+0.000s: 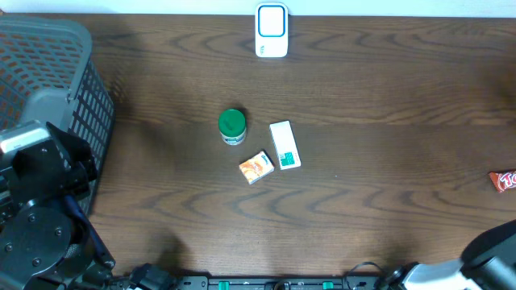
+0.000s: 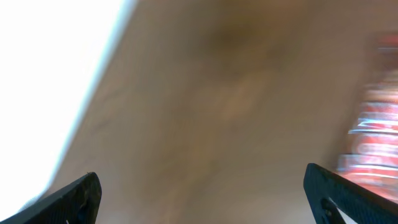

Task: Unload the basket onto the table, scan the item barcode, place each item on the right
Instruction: 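Move the right gripper to the white Panadol box and grasp it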

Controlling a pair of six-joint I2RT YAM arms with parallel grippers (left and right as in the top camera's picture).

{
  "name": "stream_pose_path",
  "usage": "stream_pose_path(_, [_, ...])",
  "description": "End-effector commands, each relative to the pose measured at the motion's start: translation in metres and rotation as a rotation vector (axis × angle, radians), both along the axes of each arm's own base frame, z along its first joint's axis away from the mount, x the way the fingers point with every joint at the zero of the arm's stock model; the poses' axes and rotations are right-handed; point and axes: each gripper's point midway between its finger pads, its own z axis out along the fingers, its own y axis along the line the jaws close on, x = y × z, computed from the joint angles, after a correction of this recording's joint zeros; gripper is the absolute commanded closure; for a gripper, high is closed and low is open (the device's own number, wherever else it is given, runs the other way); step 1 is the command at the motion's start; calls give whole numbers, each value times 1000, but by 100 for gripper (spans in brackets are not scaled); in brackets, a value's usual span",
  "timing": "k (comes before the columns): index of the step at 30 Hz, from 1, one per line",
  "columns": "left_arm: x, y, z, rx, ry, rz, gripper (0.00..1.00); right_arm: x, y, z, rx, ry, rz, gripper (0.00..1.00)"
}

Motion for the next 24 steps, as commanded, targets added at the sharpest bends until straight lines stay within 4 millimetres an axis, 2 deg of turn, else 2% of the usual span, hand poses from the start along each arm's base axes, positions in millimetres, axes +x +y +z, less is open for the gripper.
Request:
stream_pose_path(1, [-2,2,0,-9,-11,13,2,38,105,10,86,-46,307,1])
stream_pose_path(5, [-2,2,0,-9,-11,13,2,58,222,-16,46,49,629,1])
stream_pose_path(6, [-2,2,0,-9,-11,13,2,61,259,-28,13,90,715,1])
stream_pose_path(13, [-2,2,0,-9,-11,13,2,53,387,-82,-77,218,992,1])
stream_pose_path(16, [-2,2,0,-9,-11,13,2,44,419,-104,-104,265,1061,1])
stream_pose_path(19, [-2,2,0,-9,-11,13,2,34,441,-126,-107,317,1115,1])
stream_pose_path(22, [-2,2,0,-9,-11,13,2,25,453,-142,-127,358,1158,1])
stream_pose_path(24, [-2,2,0,-9,-11,13,2,20,452,-151,-167,402,1153,1])
